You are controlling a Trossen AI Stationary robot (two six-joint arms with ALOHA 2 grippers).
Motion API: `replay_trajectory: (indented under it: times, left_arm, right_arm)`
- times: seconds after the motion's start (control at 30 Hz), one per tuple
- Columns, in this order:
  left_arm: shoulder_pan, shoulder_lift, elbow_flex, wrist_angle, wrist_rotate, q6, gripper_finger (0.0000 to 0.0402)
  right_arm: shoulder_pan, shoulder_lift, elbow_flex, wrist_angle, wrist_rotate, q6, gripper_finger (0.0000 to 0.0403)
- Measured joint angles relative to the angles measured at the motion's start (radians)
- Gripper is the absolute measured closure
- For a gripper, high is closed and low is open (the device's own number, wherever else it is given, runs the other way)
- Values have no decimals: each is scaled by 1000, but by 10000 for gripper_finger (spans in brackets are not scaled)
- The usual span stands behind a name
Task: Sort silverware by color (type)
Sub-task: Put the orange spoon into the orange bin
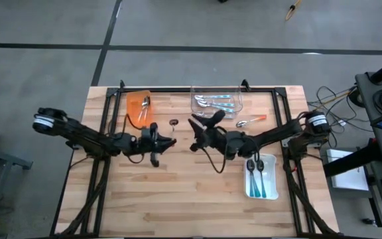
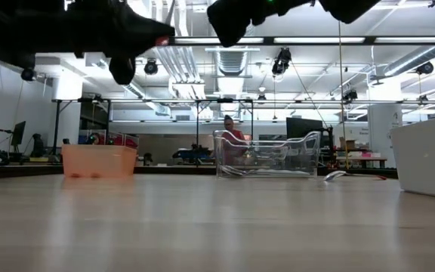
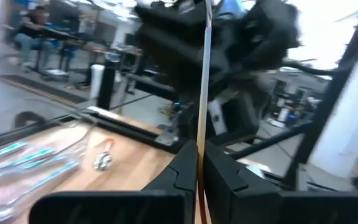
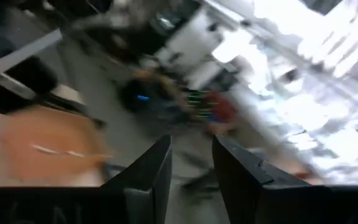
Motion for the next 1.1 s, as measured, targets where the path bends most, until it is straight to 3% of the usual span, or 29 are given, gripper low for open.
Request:
replay_trajectory:
  times: [0.1,0.23,0.37,0.43,0.8,1.1]
  left_arm:
    - [-11,-14,3,-4,31,10,402]
    - [-28,-24,3,-22,41,11,402]
    - [-38,-15,1,-51,111,14,402]
    - [-44,-3,0,-54,125,12,402]
    - [-56,67,3,-57,117,-20,401]
    - [-56,129,41,-51,111,-24,401]
  right_arm:
    - [-9,-64,-21,-180,-148,279,296]
    - [-46,-173,-27,-396,-478,644,296]
    - [-105,-237,-45,-457,-842,906,296]
    - [-116,-250,-55,-456,-948,976,296]
    - [-112,-180,-80,-252,-915,1042,296]
    - [-113,-129,-46,-237,-904,1024,296]
